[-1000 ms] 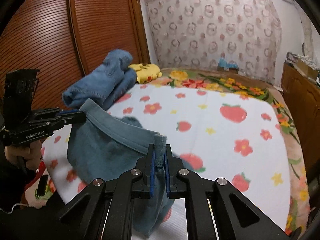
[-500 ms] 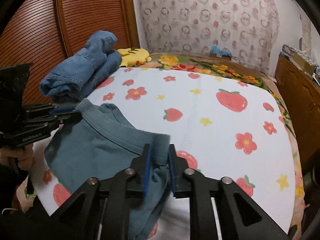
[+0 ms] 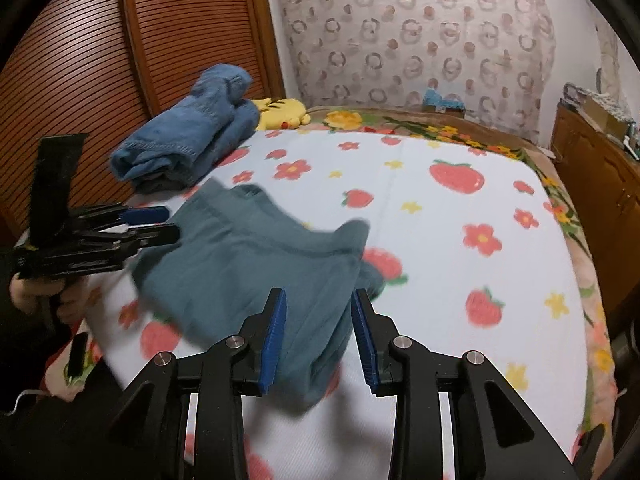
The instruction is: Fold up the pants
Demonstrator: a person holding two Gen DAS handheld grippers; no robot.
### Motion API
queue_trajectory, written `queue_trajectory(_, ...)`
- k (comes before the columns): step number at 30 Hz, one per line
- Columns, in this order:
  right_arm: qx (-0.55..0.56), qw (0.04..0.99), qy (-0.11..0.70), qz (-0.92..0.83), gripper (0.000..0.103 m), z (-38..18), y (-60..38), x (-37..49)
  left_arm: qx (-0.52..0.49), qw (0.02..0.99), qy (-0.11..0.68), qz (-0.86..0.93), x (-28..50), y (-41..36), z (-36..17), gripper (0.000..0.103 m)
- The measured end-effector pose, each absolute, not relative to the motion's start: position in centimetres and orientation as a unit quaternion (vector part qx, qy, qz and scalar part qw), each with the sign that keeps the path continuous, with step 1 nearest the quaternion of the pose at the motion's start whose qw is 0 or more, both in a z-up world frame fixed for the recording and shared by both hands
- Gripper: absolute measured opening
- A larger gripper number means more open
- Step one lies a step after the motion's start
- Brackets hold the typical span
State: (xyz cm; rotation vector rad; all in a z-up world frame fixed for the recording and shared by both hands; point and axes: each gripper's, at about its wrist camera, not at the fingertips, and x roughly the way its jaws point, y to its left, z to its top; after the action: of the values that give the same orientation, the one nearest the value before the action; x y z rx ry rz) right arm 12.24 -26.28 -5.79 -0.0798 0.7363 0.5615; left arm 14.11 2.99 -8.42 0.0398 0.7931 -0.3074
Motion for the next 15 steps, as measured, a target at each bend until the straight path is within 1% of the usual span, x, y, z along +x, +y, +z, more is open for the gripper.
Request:
queue_trajectory(11, -0.037, 0.880, 0.377, 0.286, 0.035, -6.7, -27.3, 9.7, 0.033, 0.904, 0.400, -0.146, 14.3, 2.7, -10.4, 0.051)
queue_trajectory(12, -0.037, 0.879, 0.379, 0.287, 0.032, -6.8, -27.3, 9.7, 0.033, 0.904, 0.400, -0.147, 14.3, 2.7, -10.5, 0.051)
queue_trajectory(13, -0.037, 0.877, 0.381, 0.290, 0.028, -7.0, -27.3, 9.7, 0.032, 0.904, 0.400, -0.148, 14.4, 2.7, -10.6, 0.051)
queue_trajectory(14, -0.038, 0.876, 0.383, 0.291, 0.027, -7.2, -27.3, 9.6, 0.031, 0.903, 0.400, -0.150, 14.4, 2.7, -10.7, 0.051)
queue_trajectory(15, -0.040, 0.875, 0.385, 0.291, 0.021, -7.2, -27.3, 9.6, 0.030, 0.903, 0.401, -0.150, 14.5, 2.7, -10.7, 0.051)
